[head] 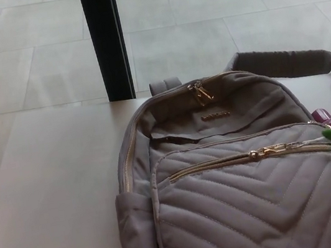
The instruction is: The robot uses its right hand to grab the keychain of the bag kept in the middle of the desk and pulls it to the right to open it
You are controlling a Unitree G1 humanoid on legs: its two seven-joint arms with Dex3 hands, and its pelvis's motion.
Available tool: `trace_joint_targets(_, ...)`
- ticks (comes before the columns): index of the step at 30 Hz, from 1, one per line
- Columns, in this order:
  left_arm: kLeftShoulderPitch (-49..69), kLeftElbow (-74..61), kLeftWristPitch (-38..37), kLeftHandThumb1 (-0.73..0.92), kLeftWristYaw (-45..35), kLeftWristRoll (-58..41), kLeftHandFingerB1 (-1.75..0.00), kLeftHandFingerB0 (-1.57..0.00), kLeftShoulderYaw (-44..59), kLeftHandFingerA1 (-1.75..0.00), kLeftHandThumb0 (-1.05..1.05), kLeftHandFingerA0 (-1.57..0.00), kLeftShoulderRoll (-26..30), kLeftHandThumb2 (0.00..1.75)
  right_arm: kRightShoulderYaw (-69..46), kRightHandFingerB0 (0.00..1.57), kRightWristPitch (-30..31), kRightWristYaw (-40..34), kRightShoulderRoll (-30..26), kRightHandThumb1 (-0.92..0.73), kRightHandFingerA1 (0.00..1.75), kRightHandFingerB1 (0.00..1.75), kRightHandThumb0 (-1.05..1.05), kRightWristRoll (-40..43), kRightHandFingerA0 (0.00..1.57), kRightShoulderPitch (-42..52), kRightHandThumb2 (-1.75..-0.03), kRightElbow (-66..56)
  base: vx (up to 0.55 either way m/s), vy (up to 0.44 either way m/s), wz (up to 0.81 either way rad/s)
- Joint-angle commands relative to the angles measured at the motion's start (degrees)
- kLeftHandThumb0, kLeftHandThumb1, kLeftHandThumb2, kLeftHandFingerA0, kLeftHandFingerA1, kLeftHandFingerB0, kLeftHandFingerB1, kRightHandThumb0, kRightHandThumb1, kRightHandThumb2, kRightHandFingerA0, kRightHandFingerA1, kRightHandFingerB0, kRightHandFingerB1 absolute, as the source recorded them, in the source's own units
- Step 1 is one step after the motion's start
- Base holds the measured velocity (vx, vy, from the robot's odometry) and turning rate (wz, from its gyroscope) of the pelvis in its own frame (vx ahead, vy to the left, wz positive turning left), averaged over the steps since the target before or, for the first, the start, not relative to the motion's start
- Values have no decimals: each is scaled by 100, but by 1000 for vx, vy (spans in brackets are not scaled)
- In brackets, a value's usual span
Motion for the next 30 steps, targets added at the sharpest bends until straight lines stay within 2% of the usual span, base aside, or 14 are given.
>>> trace_joint_targets(1,75,-9,-104,92,-17,-3,-42,-47,-54,-49,-89,-54,7,81,-244,77,256,72,-78,-50,175,152,-21,163,93,-193,-105,-15,0,0,0)
trace_joint_targets(2,61,-2,-63,92,-19,-24,-42,-46,-45,-48,-88,-53,4,80,-291,78,290,97,-83,-50,175,147,-21,187,94,-220,-104,1,0,0,0)
trace_joint_targets(3,58,-2,-48,92,-30,-35,-42,-46,-43,-49,-88,-53,5,80,-330,89,321,128,-89,-53,173,93,-21,203,97,-230,-94,3,0,0,0)
trace_joint_targets(6,87,8,-45,92,-31,-51,-43,-45,-30,-49,-87,-52,9,81,-378,94,457,144,-149,-57,171,79,-23,61,100,-263,-79,28,0,0,0)
trace_joint_targets(11,130,-30,-22,92,-125,-150,-43,-46,66,-50,-87,-53,-26,79,-546,78,193,-16,-522,-48,168,138,-16,71,108,-94,-113,423,0,0,0)
trace_joint_targets(12,116,-1,-14,92,-146,-153,-43,-46,83,-49,-88,-52,-28,80,-571,78,217,6,-589,-48,175,152,-17,48,91,-17,-107,426,0,0,0)
trace_joint_targets(16,105,-6,48,92,-133,-114,-41,-45,51,-49,-88,-52,-22,79,-569,76,-2,-260,-732,-51,175,146,-20,8,90,131,-91,700,0,0,0)
trace_joint_targets(17,115,-11,8,83,-102,-83,-50,-37,26,-59,-84,-52,-26,123,-599,75,-75,-396,-748,-51,175,148,-18,-2,88,261,-96,766,0,0,0)
trace_joint_targets(20,106,-8,34,92,-129,-98,-39,-45,30,-50,-88,-55,-23,83,-627,74,-63,-423,-734,-47,175,149,-20,38,88,420,-102,826,0,0,0)
trace_joint_targets(21,87,-10,61,80,-72,-115,-53,-41,45,-59,-83,-51,-50,119,-638,73,-103,-436,-744,-47,175,151,-19,59,88,448,-103,848,0,0,0)
trace_joint_targets(22,90,-20,65,92,-57,-108,-39,-46,37,-49,-88,-55,-58,82,-635,73,-171,-513,-753,-49,175,150,-19,56,88,497,-100,916,0,0,0)
trace_joint_targets(25,118,-31,6,84,-53,-85,-50,-38,21,-60,-86,-53,-60,123,-645,72,-171,-561,-767,-50,175,148,-20,32,88,618,-102,955,0,0,0)
trace_joint_targets(26,136,-33,-3,92,-52,-85,-41,-41,20,-53,-91,-56,-68,87,-661,69,-7,-382,-791,-55,175,151,-22,37,87,681,-100,882,0,0,0)
trace_joint_targets(30,157,-37,-63,92,-1,-11,-41,-44,-58,-47,-87,-52,-55,81,-692,70,7,-599,-838,-55,175,151,-21,-27,88,692,-94,1164,0,0,0)
